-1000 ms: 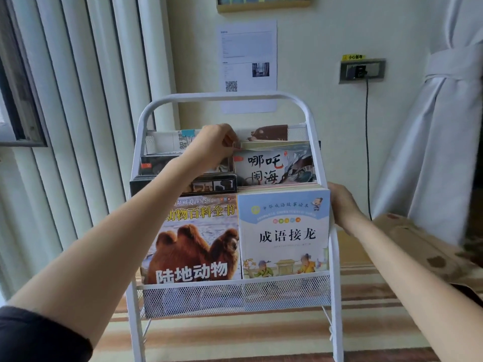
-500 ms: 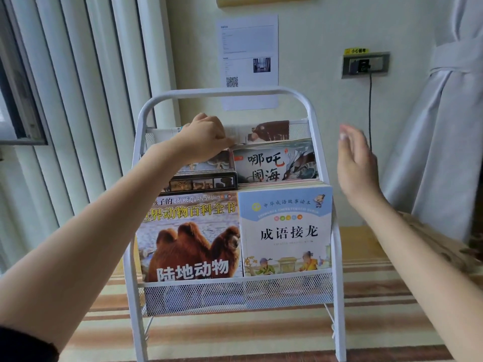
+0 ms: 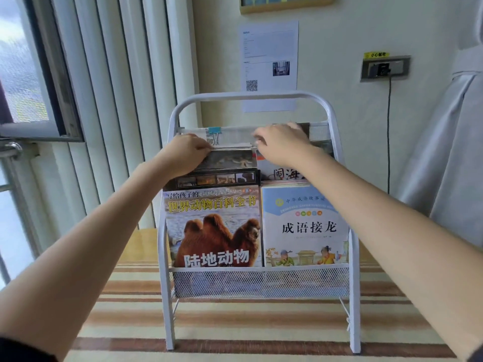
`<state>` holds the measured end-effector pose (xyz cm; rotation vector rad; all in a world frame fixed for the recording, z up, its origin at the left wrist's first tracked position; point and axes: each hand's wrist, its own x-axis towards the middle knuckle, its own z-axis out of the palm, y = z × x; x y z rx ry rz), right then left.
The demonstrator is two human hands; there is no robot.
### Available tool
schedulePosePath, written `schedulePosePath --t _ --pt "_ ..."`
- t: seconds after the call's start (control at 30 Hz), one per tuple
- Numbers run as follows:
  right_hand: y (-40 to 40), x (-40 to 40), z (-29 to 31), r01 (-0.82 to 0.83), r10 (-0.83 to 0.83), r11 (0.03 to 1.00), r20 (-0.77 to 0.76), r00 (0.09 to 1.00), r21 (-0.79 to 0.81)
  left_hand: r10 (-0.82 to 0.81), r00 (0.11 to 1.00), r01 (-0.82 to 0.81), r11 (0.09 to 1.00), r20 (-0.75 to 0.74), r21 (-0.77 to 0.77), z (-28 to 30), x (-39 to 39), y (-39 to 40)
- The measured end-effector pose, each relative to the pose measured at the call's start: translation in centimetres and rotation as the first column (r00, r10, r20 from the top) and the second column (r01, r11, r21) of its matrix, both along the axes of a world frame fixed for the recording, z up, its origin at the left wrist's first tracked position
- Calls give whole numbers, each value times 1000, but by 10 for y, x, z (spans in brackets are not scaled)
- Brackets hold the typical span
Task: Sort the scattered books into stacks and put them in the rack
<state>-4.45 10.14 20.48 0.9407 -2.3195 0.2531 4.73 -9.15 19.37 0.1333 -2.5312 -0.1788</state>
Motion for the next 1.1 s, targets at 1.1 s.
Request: schedulePosePath --t 1.1 --pt "35 63 -148 23 -77 950 -162 984 -311 72 878 -216 941 -473 -259 -111 35 12"
